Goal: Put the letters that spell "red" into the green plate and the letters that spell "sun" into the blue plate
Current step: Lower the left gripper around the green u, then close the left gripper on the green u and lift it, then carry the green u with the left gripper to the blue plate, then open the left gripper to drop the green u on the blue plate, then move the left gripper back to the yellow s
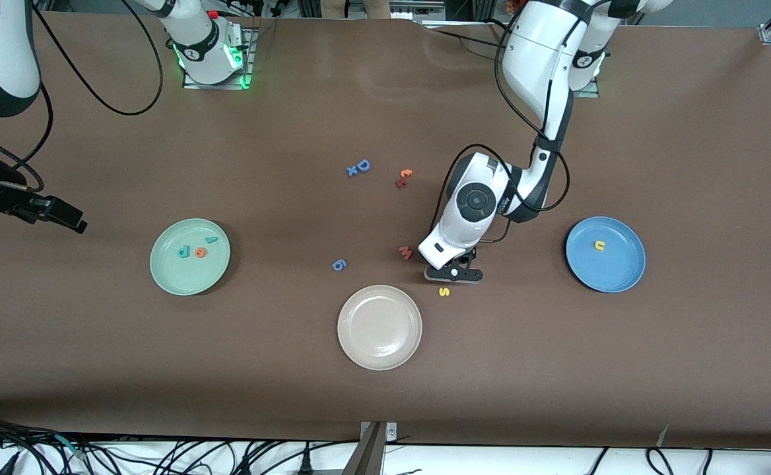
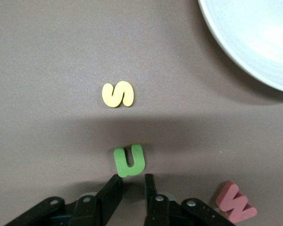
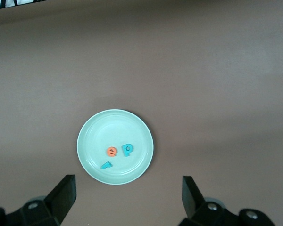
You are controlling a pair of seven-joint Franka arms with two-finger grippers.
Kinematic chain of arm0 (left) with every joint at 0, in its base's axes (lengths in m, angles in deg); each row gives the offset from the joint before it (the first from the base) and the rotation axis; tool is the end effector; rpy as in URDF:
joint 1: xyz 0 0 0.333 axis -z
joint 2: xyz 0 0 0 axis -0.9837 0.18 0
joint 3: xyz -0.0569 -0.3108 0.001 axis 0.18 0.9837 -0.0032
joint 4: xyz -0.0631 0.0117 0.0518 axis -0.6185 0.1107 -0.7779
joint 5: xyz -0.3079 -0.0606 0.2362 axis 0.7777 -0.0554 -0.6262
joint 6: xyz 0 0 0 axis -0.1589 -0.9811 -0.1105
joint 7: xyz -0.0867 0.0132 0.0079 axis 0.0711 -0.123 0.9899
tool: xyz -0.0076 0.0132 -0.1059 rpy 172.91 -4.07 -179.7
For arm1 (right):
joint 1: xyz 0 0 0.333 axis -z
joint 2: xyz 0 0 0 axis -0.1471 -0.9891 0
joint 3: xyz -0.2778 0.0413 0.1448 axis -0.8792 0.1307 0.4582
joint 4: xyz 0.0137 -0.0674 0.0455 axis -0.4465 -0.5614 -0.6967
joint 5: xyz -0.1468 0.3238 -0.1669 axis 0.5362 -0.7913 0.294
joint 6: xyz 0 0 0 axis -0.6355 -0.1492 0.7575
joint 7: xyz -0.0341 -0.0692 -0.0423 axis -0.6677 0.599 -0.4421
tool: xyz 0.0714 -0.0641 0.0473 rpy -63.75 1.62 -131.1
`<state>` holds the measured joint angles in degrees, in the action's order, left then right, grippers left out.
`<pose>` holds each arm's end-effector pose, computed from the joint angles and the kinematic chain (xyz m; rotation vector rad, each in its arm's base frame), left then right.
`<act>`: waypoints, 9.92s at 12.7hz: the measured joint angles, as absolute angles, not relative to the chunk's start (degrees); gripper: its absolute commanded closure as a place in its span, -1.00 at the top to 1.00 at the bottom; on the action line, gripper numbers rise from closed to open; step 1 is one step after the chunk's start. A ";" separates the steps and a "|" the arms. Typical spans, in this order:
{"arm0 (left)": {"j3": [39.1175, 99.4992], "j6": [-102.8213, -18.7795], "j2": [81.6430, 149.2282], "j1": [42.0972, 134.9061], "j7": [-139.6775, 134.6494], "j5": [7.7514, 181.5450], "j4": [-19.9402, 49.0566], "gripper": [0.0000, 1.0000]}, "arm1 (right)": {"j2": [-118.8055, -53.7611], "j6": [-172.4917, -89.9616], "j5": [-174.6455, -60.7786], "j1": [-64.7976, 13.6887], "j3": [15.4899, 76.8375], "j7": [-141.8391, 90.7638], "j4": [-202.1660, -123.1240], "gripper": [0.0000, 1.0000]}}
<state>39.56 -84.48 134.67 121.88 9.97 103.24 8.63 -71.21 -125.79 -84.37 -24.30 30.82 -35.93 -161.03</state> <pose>0.5858 -0.3679 0.1711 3.0593 -0.0539 0.0452 0.6134 -0.0370 0.5149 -3.1162 0.3016 -0.1331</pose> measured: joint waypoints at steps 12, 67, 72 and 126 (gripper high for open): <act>39.06 -84.31 134.90 121.38 9.21 103.24 8.19 -0.45 | -71.20 -126.32 -84.37 -24.30 30.82 -35.93 -161.47 0.99; 39.16 -82.91 139.86 118.63 8.78 103.24 -0.69 -0.60 | -71.15 -128.81 -84.38 -24.30 30.82 -35.93 -163.80 0.99; 39.17 -82.88 139.88 118.63 8.78 103.24 -0.78 -0.67 | -71.15 -128.81 -84.38 -24.30 30.82 -35.93 -163.86 0.99; 41.21 -71.11 131.16 108.83 -8.05 102.89 0.77 1.00 | -64.03 -117.31 -78.51 -25.07 36.89 -40.03 -160.52 0.99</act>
<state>41.21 -71.11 131.16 108.83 -8.05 102.89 0.77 -64.03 -117.31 -78.51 -25.07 36.89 -40.03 -160.52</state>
